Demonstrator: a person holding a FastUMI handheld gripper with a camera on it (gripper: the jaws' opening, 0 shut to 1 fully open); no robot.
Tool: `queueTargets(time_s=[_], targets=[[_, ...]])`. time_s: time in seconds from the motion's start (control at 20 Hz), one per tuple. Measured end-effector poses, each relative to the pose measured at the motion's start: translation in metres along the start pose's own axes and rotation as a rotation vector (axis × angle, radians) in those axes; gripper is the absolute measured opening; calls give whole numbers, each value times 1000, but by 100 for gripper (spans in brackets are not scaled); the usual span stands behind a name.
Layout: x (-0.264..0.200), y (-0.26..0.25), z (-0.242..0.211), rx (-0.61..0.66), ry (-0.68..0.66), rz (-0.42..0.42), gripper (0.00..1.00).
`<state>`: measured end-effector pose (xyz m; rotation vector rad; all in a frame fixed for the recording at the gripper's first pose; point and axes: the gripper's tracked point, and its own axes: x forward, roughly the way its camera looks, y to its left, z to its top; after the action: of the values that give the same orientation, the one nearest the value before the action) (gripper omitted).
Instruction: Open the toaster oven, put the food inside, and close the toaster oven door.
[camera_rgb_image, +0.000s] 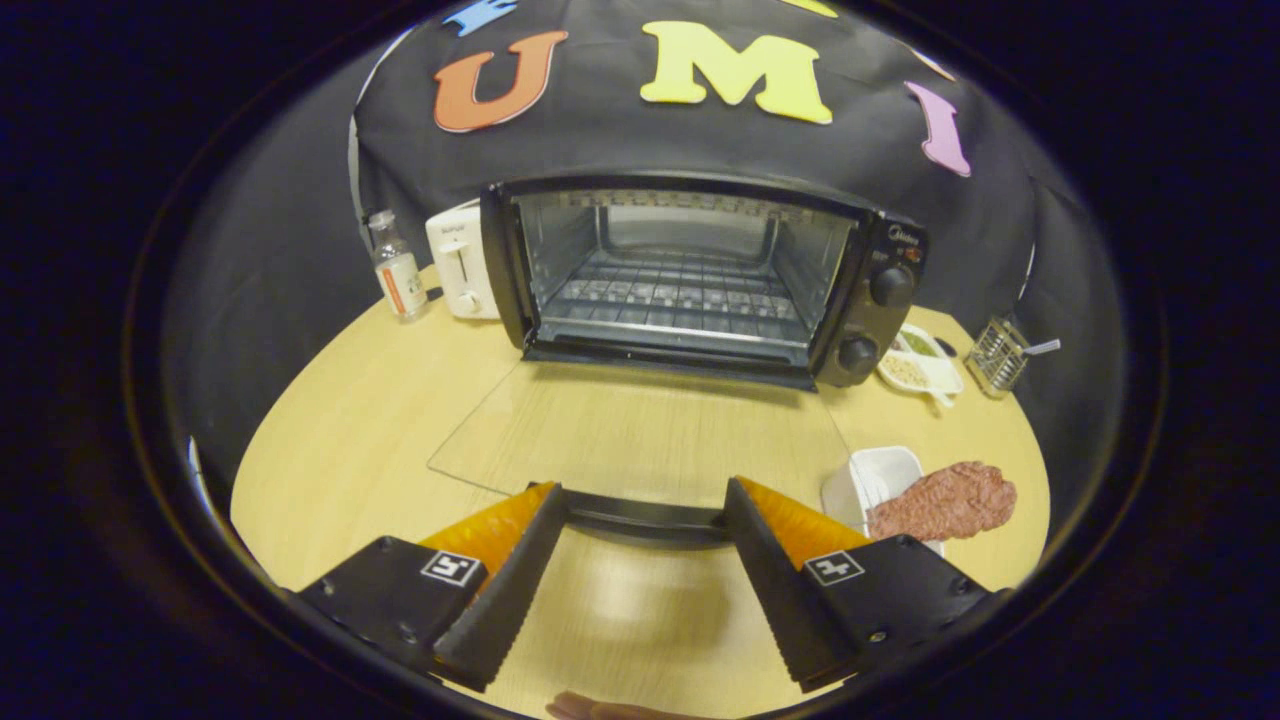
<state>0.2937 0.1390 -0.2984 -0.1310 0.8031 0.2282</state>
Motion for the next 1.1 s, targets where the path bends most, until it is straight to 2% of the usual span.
queueTargets(time_s=[0.2, 0.4, 0.7, 1.1], targets=[[8, -9, -8, 8, 1, 17, 100], [8, -5, -10, 16, -60, 14, 100], [6, -10, -5, 56, -50, 70, 100], [-11, -60, 7, 99, -24, 95, 100]])
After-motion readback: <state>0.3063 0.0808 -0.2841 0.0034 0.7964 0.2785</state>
